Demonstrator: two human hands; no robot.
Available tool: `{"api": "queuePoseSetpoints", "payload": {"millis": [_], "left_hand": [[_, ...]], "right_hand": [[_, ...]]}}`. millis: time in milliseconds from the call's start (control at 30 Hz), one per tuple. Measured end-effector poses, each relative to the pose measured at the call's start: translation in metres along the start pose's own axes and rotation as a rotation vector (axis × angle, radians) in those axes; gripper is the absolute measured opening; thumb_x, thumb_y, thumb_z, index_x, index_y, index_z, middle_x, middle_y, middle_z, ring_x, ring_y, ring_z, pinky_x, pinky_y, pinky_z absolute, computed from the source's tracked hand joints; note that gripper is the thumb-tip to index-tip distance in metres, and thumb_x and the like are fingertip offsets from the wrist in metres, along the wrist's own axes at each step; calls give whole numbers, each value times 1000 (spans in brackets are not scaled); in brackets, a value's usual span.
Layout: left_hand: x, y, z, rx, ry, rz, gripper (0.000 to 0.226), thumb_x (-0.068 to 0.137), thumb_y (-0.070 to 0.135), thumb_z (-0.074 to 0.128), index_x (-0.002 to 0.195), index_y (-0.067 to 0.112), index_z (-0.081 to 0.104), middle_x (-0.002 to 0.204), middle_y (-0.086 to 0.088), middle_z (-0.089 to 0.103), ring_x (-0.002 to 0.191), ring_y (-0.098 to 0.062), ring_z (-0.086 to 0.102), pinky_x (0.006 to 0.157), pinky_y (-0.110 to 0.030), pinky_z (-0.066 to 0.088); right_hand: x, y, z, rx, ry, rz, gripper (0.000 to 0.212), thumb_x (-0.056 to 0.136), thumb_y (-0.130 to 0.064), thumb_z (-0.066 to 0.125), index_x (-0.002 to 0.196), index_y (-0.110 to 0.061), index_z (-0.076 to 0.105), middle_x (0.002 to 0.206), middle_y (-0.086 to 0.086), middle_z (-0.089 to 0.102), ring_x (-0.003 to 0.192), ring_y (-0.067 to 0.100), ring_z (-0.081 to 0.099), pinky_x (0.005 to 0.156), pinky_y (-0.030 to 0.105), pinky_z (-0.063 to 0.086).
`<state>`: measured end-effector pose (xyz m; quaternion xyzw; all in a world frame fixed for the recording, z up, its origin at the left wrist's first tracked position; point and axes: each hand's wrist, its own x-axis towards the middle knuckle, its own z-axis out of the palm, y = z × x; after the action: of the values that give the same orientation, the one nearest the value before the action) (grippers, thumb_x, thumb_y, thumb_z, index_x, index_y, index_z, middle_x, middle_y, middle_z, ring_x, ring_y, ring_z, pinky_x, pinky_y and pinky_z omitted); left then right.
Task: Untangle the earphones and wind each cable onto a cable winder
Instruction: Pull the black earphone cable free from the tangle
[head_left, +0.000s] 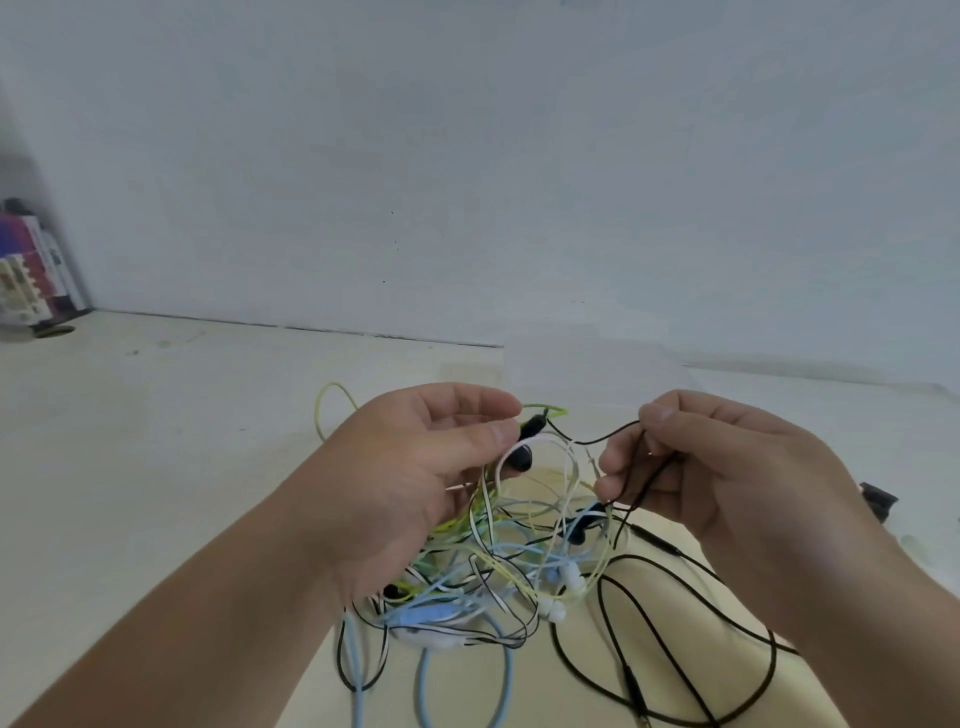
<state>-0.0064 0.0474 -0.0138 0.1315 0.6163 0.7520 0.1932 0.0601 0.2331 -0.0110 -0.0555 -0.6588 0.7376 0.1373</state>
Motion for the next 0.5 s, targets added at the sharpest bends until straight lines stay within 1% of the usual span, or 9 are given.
{"api": "queuePoseSetpoints", "payload": {"millis": [100,167,200,233,300,400,467,500], "left_hand": [[0,-1,-3,22,-22,26,41,57,10,74,97,6,74,91,-12,74,79,-21,70,80,-38,48],[0,-2,-4,45,-9,60,41,54,9,75,96,7,75,90,-10,74,82,-21,70,83,-36,49],[0,-2,-4,61,-4,93,40,55,9,75,95,7,74,90,-10,75,82,-19,70,80,-32,51],[0,-3,-4,74,1,133,38,56,8,75,94,7,74,88,-9,75,80,-16,70,74,-25,54],[1,-2,-3,73,27,211,34,58,7,73,91,7,72,84,-8,74,76,-12,69,65,-17,53],[4,-2,-3,38,84,278,28,57,12,75,84,11,71,78,-5,71,70,-14,67,64,-23,47],[5,-1,-4,-9,103,272,22,56,17,75,78,14,72,73,-5,69,67,-15,65,65,-27,43],[6,-1,-4,-30,104,256,17,58,18,74,75,15,73,70,-4,69,64,-14,65,63,-27,45]], "right_hand": [[-1,-1,1,9,-13,1,42,95,-5,49,53,-12,55,67,21,64,59,35,62,65,39,52],[-2,-1,1,8,-23,-1,44,94,-5,49,52,-14,56,67,20,64,59,34,62,64,38,52],[-2,-1,1,7,-29,-3,44,94,-6,49,52,-14,56,68,19,64,59,34,63,65,38,52],[-2,-1,1,5,-34,-6,44,94,-6,50,52,-14,57,68,18,64,60,34,63,65,38,52],[-2,-1,1,0,-41,-11,44,94,-6,50,51,-15,57,68,18,64,60,33,63,66,39,51],[-2,-1,1,-16,-40,-14,45,95,-6,50,51,-15,57,68,18,65,60,33,63,68,41,52],[-2,-1,1,-25,-40,-15,46,95,-6,50,51,-15,58,68,18,65,61,33,63,68,40,52],[-2,-1,1,-27,-40,-14,45,95,-6,50,52,-16,58,68,18,65,61,33,63,67,39,52]]}}
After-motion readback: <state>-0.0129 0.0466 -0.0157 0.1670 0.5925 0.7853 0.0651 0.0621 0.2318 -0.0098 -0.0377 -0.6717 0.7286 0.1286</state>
